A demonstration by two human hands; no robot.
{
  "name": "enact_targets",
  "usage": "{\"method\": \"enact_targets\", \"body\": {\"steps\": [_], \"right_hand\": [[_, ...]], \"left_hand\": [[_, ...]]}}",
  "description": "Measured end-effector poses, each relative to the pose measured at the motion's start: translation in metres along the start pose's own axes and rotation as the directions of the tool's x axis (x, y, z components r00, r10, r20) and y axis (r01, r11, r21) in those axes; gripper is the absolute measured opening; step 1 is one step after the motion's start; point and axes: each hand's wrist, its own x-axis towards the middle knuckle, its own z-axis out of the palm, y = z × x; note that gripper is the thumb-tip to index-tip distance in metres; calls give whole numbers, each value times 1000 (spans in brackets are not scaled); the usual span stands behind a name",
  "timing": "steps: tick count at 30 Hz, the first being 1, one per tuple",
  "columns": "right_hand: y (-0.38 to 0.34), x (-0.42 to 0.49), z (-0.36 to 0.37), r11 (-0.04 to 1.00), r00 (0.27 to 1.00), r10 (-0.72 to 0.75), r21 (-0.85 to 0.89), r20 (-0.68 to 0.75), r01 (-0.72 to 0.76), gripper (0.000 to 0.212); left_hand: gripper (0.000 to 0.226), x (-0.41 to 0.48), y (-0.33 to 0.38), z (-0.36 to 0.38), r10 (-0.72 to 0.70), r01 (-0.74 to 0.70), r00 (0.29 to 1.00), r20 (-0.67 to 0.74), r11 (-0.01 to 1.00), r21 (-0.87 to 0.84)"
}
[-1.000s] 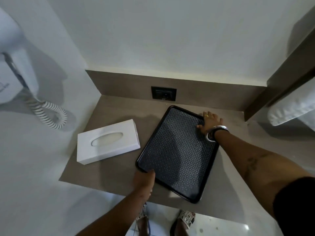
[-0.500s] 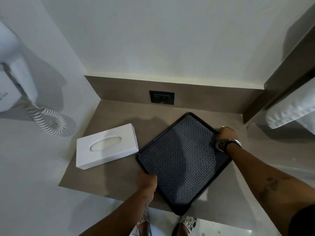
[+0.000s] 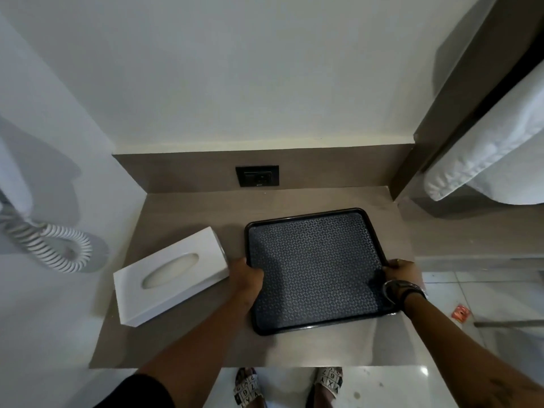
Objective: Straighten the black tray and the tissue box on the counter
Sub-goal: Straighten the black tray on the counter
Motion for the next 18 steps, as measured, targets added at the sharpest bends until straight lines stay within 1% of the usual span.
{"method": "enact_targets", "body": {"steps": [3,4,7,10,12,15,17,18], "right_hand": [[-4,-3,2,999,1000,-4,-42,-8,4,18],[-6,-6,3,998,1000,-7,-62,-12,6,20],[-6,-12,4,995,999,-21,-94,-29,18,21],[-3,-18,5,995,999,-30,-92,-28,27,24],[-1,-22,5,995,998,-47,-85,-30,44,27],[-1,-33,5,990,991,-116,-93,-67,109,29],[1,-43,6,974,978,-177,-164,-107,158,43],[4,-51,8,958,965,-226,-208,-131,196,50]], "left_hand": [[10,6,0,-1,57,-57,998,-16,998,7],[6,6,0,-1,90,-89,996,-15,996,29],[6,2,3,4,154,-155,988,20,980,122],[53,-1,2,8,117,-140,988,103,957,254],[71,-2,0,11,134,-170,982,132,933,317],[77,-8,-7,15,253,-278,960,117,848,451],[80,-20,-17,19,358,-385,921,155,769,511],[81,-29,-25,21,420,-455,888,190,730,510]]}}
